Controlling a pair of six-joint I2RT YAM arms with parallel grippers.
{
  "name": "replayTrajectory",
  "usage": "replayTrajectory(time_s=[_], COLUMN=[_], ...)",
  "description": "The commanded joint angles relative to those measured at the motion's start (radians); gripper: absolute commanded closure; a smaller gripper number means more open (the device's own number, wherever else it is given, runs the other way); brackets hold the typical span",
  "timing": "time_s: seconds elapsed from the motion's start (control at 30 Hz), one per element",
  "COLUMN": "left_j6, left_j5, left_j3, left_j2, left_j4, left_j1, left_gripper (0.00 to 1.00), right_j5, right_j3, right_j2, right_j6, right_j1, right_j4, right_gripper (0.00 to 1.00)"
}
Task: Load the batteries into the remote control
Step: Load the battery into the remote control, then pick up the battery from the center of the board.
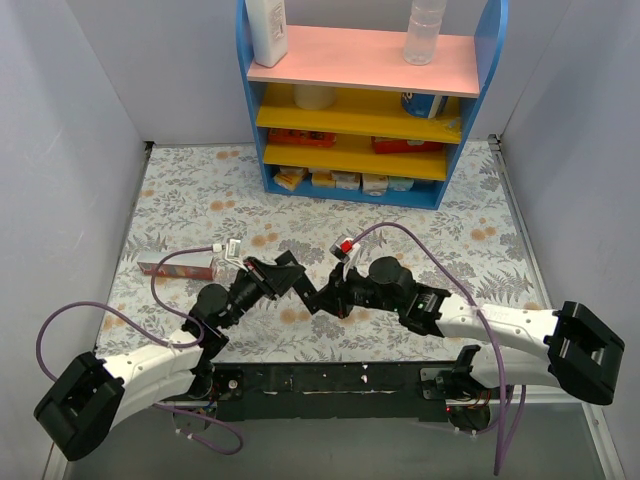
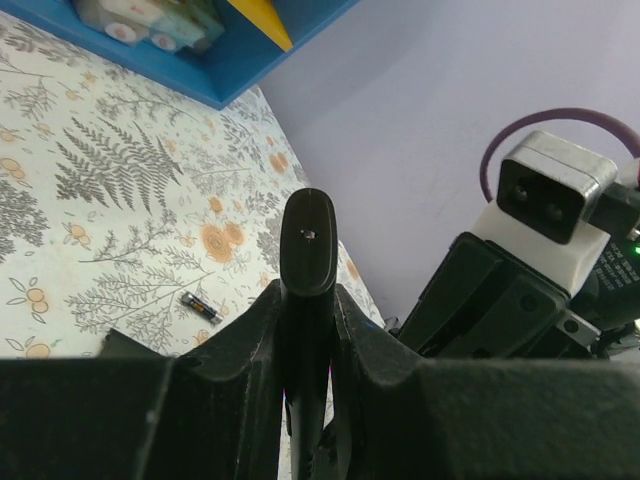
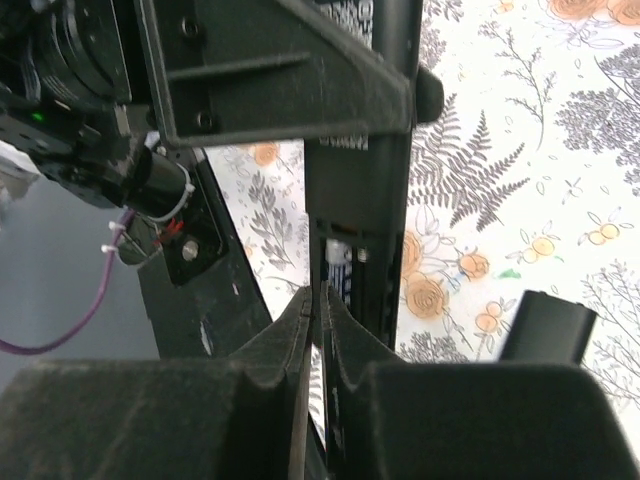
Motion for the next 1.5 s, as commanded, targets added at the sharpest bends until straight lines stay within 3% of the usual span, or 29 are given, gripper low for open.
replayTrajectory(time_s=[0.0, 0.23, 0.47, 0.7, 1.47], left_j6=[0.064, 0.052, 0.005, -0.023, -0.046], left_j5=[-0.149, -0.264, -0.268, -0.232, -0.204], left_j3=[0.005, -0.020, -0.038, -0.035, -0.026], left_j2=[-0.047, -0.077, -0.040, -0.009, 0.054], left_j4=[-0.083, -0.212, -0.186, -0.143, -0.111], left_j1=[-0.010, -0.008, -0.008, -0.010, -0.008], left_gripper=[1.00, 1.00, 1.00, 1.00, 1.00], right_j5=[-0.041, 0.076, 0.280, 0.301, 0.237], right_j3=[0.059, 0.072, 0.086, 0.076, 0.159], right_j2=[-0.069, -0.127, -0.101, -0.012, 0.218], right_j6=[-0.136, -0.226, -0.266, -0.271, -0.317], right_j1=[-0.006, -0.055, -0.197, -0.262, -0.263], right_j4=[-0.180, -0.365, -0.609, -0.649, -0.634], right_gripper=[0.83, 0.65, 0.50, 0.54, 0.64])
